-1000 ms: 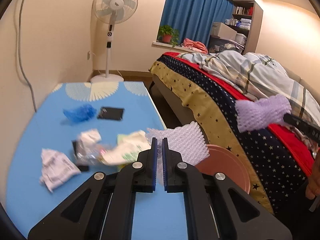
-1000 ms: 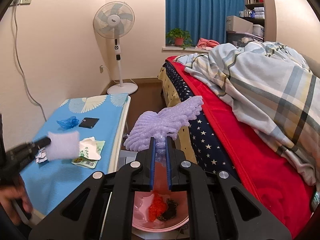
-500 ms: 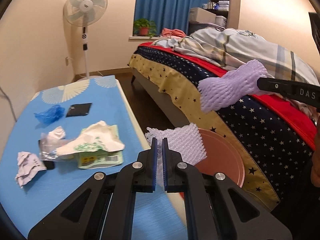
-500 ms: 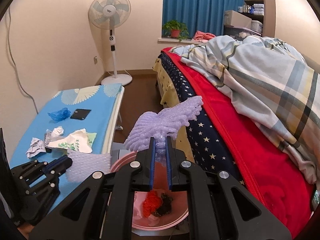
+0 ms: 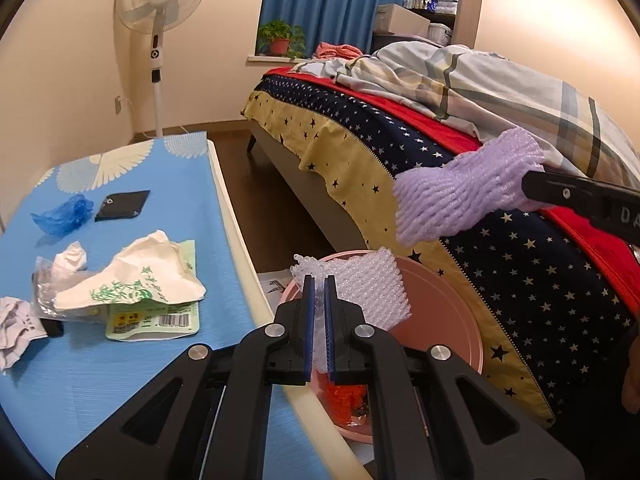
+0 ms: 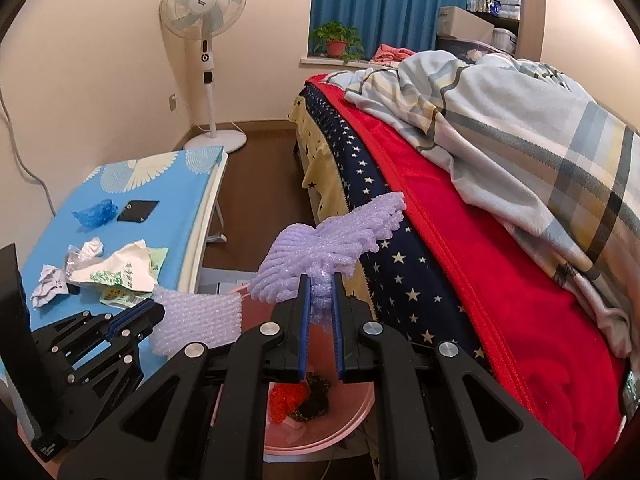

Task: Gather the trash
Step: 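Carry both foam nets over the pink bin and open both tools to drop them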

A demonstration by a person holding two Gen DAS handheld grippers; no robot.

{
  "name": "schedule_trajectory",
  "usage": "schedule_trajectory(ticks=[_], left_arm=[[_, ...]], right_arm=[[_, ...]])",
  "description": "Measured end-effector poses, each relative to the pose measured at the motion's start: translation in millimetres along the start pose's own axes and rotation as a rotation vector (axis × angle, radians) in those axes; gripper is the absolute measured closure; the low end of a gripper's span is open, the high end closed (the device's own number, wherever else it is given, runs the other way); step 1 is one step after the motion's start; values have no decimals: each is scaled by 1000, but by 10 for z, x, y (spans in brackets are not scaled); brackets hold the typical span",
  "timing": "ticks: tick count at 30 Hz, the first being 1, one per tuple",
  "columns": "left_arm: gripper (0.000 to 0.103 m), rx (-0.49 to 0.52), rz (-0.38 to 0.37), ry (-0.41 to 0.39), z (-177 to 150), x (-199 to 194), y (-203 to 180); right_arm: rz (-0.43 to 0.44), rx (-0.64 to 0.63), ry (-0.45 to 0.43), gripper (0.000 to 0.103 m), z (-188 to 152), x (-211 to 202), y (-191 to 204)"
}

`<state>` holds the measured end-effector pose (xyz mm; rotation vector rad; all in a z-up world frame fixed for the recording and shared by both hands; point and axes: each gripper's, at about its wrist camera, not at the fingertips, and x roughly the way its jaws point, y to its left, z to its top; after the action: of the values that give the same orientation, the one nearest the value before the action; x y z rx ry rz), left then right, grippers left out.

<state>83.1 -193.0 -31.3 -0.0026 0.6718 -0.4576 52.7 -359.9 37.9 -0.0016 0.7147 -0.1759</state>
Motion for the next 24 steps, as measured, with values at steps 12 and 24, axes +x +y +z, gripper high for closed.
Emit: schedule_trajectory(ticks=[12,24], left_arm=[[98,-9,-52,33,-8,173,-72],[62,-37,-79,22,-19,52,9]], right_arm=[[-11,14,17,88,10,66,-3],[-3,67,10,66,15,42,-69]])
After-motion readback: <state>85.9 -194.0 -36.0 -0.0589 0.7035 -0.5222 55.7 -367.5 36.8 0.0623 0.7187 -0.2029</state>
